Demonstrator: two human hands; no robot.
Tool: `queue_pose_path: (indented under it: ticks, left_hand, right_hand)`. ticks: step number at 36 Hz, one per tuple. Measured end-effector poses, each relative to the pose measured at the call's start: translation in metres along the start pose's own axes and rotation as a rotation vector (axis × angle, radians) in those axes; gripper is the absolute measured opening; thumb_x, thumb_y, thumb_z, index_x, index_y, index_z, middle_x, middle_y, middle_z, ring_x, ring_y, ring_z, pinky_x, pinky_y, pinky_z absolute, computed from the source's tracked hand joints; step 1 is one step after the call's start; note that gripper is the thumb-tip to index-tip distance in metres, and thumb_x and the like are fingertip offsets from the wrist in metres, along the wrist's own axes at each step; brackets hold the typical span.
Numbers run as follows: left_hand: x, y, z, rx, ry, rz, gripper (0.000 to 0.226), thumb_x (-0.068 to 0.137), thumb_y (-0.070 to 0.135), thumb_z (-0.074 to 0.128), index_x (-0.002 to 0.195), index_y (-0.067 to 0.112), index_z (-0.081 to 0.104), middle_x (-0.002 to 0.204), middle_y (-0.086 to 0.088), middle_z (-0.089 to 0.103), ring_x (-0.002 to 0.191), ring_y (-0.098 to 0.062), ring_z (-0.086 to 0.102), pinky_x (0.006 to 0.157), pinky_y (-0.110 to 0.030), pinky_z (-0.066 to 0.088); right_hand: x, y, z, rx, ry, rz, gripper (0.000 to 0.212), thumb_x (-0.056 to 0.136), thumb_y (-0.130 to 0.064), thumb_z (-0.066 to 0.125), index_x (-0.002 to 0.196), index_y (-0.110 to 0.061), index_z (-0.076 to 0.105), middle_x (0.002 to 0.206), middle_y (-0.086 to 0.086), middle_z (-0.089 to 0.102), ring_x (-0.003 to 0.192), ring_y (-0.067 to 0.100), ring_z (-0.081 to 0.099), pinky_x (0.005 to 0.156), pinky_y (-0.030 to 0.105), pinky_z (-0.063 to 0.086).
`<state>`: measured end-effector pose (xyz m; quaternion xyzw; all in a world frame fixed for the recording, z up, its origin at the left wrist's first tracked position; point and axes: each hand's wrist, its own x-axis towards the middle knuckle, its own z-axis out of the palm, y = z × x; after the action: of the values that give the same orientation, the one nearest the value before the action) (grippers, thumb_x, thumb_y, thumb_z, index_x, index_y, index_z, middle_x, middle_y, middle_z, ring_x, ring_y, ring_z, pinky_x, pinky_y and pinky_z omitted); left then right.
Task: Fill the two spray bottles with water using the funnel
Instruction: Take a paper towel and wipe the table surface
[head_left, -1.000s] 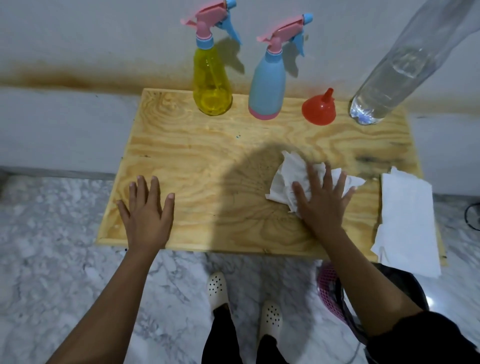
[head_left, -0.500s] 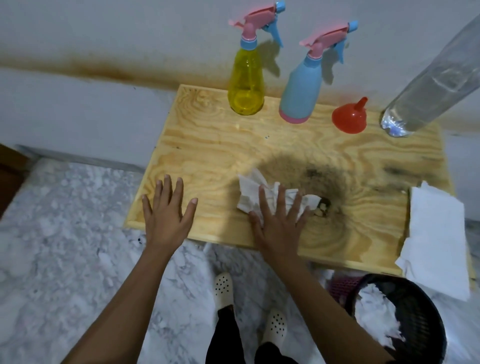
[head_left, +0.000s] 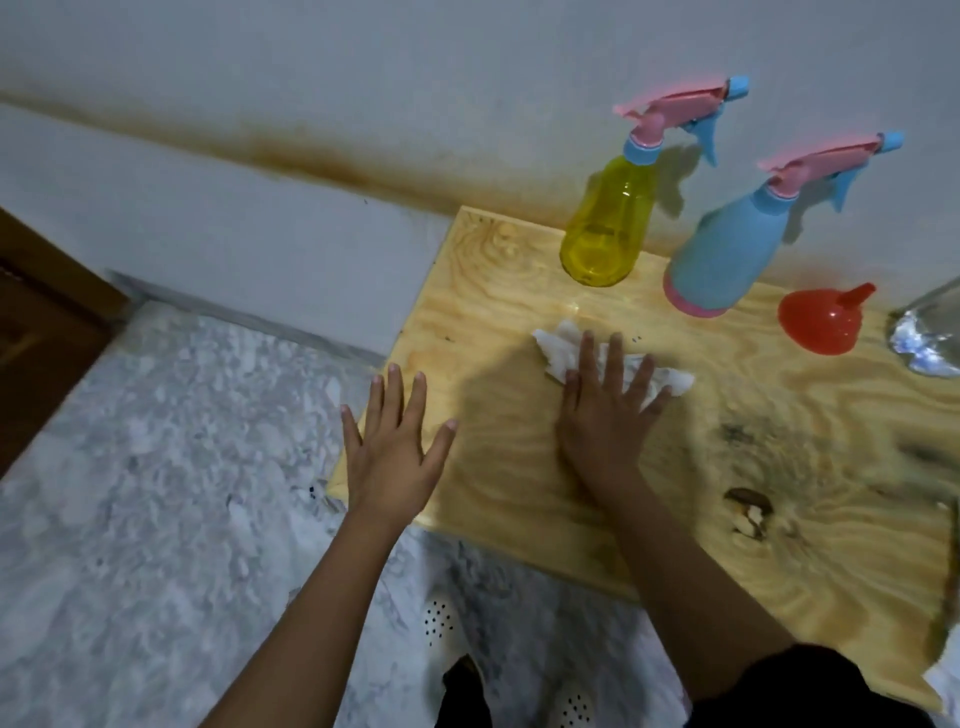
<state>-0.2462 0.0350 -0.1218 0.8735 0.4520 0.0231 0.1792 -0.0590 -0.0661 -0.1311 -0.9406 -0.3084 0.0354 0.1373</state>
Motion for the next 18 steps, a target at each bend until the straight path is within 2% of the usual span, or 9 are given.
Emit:
queue_pose_path:
  ticks: [4, 7, 9, 12, 15, 18]
  left_hand:
    - [0.021, 0.0, -0.003, -0.009, -0.001, -0.001, 0.081, 0.082, 0.07, 0.0, 0.152, 0.029, 0.002, 0.16, 0.004, -0.009, 0.145, -0.009, -0.014, 0.116, -0.044, -0.012]
    - [0.032, 0.0, -0.004, -0.006, 0.05, 0.038, 0.079, 0.086, 0.067, 0.005, 0.152, 0.024, 0.008, 0.16, -0.002, 0.002, 0.147, -0.014, -0.002, 0.114, -0.04, -0.011]
    - [0.035, -0.002, -0.003, -0.019, 0.078, 0.07, 0.076, 0.089, 0.064, 0.011, 0.152, 0.021, 0.012, 0.16, -0.006, 0.009, 0.147, -0.018, 0.006, 0.114, -0.04, -0.009]
    - [0.036, -0.004, -0.002, -0.032, 0.105, 0.078, 0.072, 0.092, 0.06, 0.021, 0.151, 0.017, 0.02, 0.157, -0.009, 0.02, 0.145, -0.022, 0.018, 0.115, -0.041, -0.001]
    - [0.036, -0.003, -0.002, -0.023, 0.121, 0.067, 0.07, 0.093, 0.057, 0.026, 0.15, 0.015, 0.025, 0.155, -0.01, 0.026, 0.144, -0.023, 0.023, 0.114, -0.042, 0.005]
    - [0.037, -0.003, -0.002, -0.031, 0.107, 0.059, 0.071, 0.093, 0.058, 0.025, 0.15, 0.016, 0.023, 0.156, -0.008, 0.024, 0.144, -0.022, 0.021, 0.115, -0.042, 0.004]
  right_hand:
    - [0.016, -0.012, 0.001, -0.005, -0.013, -0.017, 0.055, 0.097, -0.041, 0.013, 0.15, -0.027, 0.015, 0.158, 0.001, 0.015, 0.145, 0.034, 0.007, 0.111, 0.059, 0.001]
    - [0.03, -0.034, 0.006, -0.006, -0.081, -0.149, 0.054, 0.098, -0.043, 0.014, 0.15, -0.028, 0.012, 0.158, -0.003, 0.015, 0.146, 0.027, 0.007, 0.114, 0.051, 0.002]
    - [0.036, -0.052, 0.01, -0.021, -0.082, -0.242, 0.056, 0.096, -0.044, 0.011, 0.149, -0.027, 0.018, 0.157, -0.003, 0.021, 0.146, 0.027, 0.013, 0.115, 0.05, 0.006]
    - [0.048, -0.065, 0.014, -0.019, -0.095, -0.251, 0.059, 0.094, -0.043, 0.01, 0.148, -0.023, 0.023, 0.155, -0.002, 0.027, 0.144, 0.026, 0.018, 0.115, 0.048, 0.01]
    - [0.055, -0.066, 0.016, -0.029, -0.074, -0.278, 0.056, 0.095, -0.04, 0.017, 0.147, -0.02, 0.029, 0.153, 0.001, 0.032, 0.142, 0.027, 0.025, 0.113, 0.048, 0.018]
    - [0.055, -0.066, 0.015, -0.007, -0.043, -0.289, 0.057, 0.096, -0.04, 0.019, 0.147, -0.017, 0.026, 0.155, 0.005, 0.025, 0.144, 0.026, 0.019, 0.115, 0.046, 0.013]
